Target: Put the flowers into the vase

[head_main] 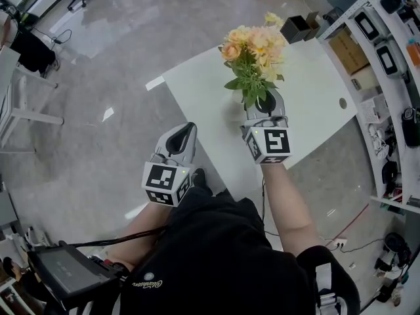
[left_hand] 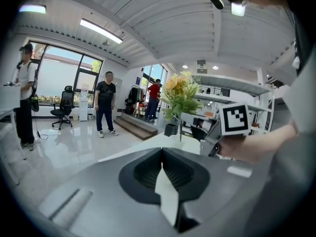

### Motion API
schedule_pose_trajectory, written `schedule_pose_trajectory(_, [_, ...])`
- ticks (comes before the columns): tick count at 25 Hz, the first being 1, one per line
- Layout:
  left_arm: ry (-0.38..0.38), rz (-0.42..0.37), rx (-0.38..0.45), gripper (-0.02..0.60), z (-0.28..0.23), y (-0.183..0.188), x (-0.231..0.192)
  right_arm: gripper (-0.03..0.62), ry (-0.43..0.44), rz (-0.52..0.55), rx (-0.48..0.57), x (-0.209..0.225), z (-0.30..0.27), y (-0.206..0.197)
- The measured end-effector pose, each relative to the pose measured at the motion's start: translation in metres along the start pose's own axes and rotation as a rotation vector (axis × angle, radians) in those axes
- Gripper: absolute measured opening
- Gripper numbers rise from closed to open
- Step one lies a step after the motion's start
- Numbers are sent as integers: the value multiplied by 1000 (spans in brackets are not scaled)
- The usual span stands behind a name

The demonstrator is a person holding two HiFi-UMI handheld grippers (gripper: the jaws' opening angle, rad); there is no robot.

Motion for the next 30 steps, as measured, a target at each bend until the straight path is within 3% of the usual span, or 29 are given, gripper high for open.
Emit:
schedule_pose_trajectory(16, [4, 10, -9, 8, 2, -5, -3, 48, 28, 67, -191, -6, -1, -62])
schedule_pose_trajectory(30, [-4, 15, 3, 8, 1, -4, -2, 71, 50, 106, -252, -5, -2, -66])
Point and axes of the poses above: the fingertips, and each gripper's own axes: z backward along the fingers, x to its right, y out of its top, the point moved 3 cm from there along z, backward along the fingers
